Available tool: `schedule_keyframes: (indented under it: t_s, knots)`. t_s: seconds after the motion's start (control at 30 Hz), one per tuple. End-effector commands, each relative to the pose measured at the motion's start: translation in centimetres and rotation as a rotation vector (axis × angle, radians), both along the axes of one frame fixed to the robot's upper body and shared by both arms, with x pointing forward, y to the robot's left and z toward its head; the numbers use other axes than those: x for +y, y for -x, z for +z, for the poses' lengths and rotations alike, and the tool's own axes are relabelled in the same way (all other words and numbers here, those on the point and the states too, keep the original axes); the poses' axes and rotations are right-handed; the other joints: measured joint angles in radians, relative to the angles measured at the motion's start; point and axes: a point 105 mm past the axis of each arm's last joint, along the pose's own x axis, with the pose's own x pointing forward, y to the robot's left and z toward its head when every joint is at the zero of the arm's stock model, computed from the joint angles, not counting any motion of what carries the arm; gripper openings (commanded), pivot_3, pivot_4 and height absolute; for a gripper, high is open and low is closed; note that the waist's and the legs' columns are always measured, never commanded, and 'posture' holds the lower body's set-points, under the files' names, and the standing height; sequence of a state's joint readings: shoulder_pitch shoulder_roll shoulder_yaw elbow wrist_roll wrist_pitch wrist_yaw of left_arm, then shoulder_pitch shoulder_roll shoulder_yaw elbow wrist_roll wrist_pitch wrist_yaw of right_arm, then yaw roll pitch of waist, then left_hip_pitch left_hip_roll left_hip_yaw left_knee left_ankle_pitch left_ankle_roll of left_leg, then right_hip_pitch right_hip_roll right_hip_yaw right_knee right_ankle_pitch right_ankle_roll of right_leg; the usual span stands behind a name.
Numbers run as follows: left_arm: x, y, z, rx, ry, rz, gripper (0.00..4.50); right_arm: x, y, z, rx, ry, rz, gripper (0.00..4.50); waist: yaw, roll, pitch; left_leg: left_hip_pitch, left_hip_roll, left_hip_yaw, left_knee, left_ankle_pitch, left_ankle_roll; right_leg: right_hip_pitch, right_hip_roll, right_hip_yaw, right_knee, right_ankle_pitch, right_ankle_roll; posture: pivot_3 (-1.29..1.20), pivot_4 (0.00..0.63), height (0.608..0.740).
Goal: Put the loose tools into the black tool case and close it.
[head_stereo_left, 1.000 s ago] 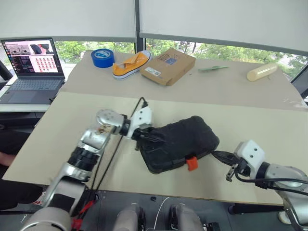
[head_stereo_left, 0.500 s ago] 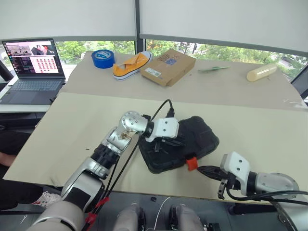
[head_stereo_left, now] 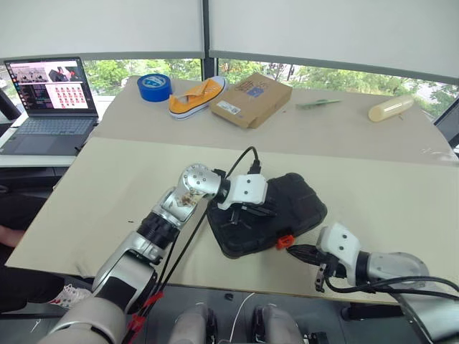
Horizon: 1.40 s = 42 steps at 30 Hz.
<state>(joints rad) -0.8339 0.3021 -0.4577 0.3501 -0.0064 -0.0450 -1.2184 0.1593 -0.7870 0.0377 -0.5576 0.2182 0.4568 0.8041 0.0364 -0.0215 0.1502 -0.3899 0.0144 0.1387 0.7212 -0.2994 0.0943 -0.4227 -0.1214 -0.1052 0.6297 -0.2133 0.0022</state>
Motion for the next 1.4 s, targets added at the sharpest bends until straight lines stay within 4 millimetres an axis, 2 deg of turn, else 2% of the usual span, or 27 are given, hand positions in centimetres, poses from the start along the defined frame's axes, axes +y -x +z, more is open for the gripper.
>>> schedule_keyframes:
  t_s: [0.03,0.17,0.33,0.63,0.77,1.03,1.4]
  knots:
    - [0.6,-0.6,-1.5,0.018,-0.075,0.039,1.15,0.4,-1.0,0.3,-0.065,-0.007,-0.016,0.0,0.0,0.0,0.0,0.0,0.0,0.0,0.0,0.0,0.0,0.0,0.0,0.0,0.0,0.0,0.0,0.0,0.15,0.731]
    - [0.4,-0.6,-1.5,0.007,-0.081,0.032,1.15,0.8,-1.6,0.4,-0.097,-0.033,-0.046,0.0,-0.001,0.0,0.0,0.0,0.0,0.0,0.0,0.0,0.0,0.0,0.0,0.0,0.0,0.0,0.001,0.0,0.15,0.731]
    - [0.2,-0.4,-2.1,-0.005,-0.099,0.016,1.15,1.3,-2.3,1.8,-0.145,-0.099,-0.079,0.0,-0.003,0.0,0.0,0.0,0.0,0.0,0.0,0.0,0.0,0.0,0.0,0.0,0.0,0.0,0.0,0.0,0.15,0.731]
    - [0.0,-0.5,-2.2,-0.017,-0.099,0.01,1.15,1.0,-0.6,2.4,-0.107,-0.087,-0.044,0.0,-0.012,0.0,0.0,0.0,0.0,0.0,0.0,0.0,-0.001,0.0,0.0,0.0,0.0,0.0,0.001,0.0,0.15,0.731]
    - [0.1,-0.5,-2.3,-0.021,-0.098,0.01,1.15,0.7,0.7,4.0,-0.074,-0.125,-0.002,0.0,-0.011,0.0,0.0,0.0,0.0,0.0,-0.001,0.0,0.0,0.0,0.0,0.0,0.0,0.0,0.0,0.0,0.15,0.731]
    - [0.1,-0.7,-2.2,-0.028,-0.096,0.013,1.15,0.9,0.5,5.8,-0.071,-0.181,-0.004,0.0,-0.011,0.0,0.0,0.0,0.0,-0.001,-0.001,-0.001,0.001,0.0,-0.001,0.0,-0.001,0.0,0.0,0.0,0.15,0.731]
    - [0.3,-0.9,-2.2,-0.035,-0.102,0.016,1.15,1.9,0.0,3.3,-0.026,-0.126,-0.004,0.0,-0.011,0.0,-0.001,0.0,0.0,-0.001,0.0,-0.001,0.001,0.001,-0.001,-0.001,-0.001,0.0,0.001,0.0,0.15,0.731]
